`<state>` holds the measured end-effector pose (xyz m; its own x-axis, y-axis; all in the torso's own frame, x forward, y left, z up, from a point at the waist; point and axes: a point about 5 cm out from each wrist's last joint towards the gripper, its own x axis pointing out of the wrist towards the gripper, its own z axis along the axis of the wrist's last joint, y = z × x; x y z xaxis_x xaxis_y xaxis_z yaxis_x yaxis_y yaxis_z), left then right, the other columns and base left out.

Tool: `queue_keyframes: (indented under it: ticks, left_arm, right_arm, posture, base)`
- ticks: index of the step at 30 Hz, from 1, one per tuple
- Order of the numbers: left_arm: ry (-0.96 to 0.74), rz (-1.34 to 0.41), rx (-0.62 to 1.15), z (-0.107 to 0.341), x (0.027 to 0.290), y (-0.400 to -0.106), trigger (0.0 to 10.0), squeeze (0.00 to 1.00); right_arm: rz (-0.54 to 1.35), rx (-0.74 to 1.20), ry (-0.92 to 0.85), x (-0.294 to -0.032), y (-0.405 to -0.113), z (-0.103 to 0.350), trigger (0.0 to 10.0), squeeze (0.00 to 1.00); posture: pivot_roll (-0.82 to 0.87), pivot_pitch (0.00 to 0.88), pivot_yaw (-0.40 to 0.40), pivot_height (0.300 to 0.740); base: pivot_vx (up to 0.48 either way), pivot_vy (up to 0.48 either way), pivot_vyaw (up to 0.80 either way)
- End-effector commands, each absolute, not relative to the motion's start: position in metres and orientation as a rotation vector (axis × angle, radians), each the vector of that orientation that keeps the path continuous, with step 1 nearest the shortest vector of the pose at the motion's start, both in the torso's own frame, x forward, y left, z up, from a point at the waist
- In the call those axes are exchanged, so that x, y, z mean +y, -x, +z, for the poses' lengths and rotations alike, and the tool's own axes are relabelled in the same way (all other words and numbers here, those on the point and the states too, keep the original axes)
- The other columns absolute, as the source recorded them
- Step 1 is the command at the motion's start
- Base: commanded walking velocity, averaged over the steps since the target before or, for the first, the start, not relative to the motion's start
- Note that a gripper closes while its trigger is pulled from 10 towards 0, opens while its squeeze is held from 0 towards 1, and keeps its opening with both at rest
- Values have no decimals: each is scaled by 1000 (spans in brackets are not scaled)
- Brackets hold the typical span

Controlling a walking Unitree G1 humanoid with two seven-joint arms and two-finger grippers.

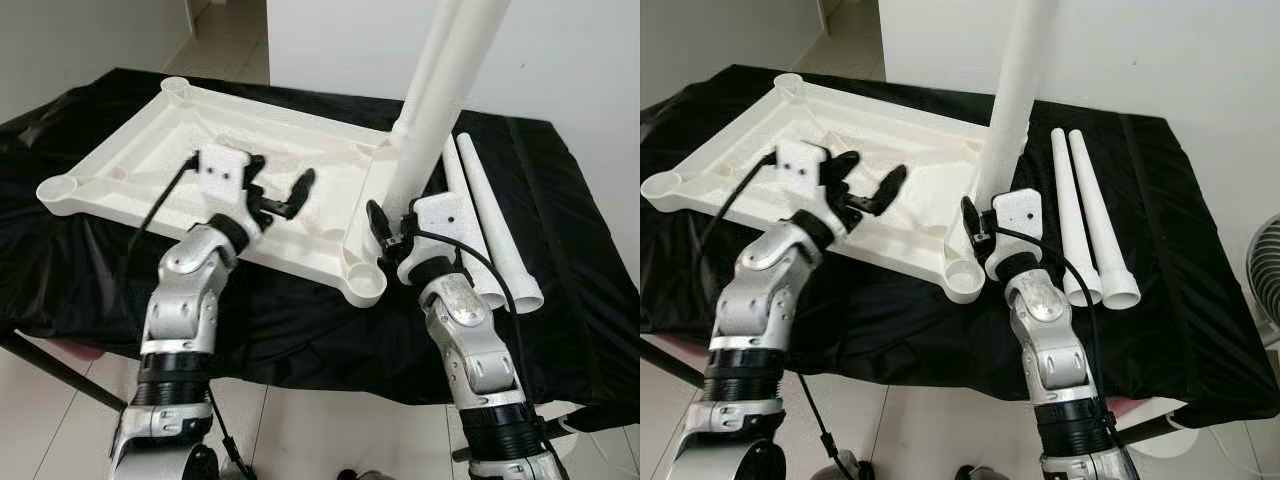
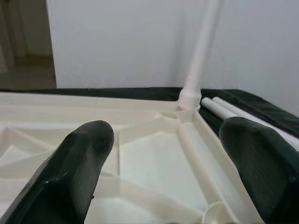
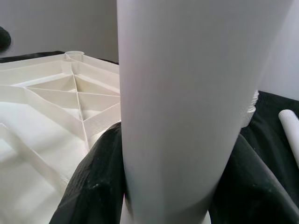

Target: Building children table

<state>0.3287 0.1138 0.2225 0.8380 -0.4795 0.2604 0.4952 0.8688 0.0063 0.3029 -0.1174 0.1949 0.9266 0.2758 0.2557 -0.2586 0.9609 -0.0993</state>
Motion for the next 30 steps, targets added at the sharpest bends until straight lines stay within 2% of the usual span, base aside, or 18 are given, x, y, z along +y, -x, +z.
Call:
queue_keyframes:
  ticks: [1,10,30]
  left_arm:
    - [46,-507,-235,216,113,-326,10000,0]
    - [26,-451,-225,211,115,-322,10000,0]
    - [-14,-399,-212,209,122,-319,10000,0]
  right_arm:
    - [296,-279,60,-113,-300,194,10000,0]
    - [329,-263,44,-105,-298,188,10000,0]
    - [329,-256,44,-103,-298,185,10000,0]
  posture:
    - [123,99,-31,740]
    - [133,91,-39,740]
    - [142,85,-38,740]
  base:
    - [0,0,0]
    - [0,0,0]
    - [0,0,0]
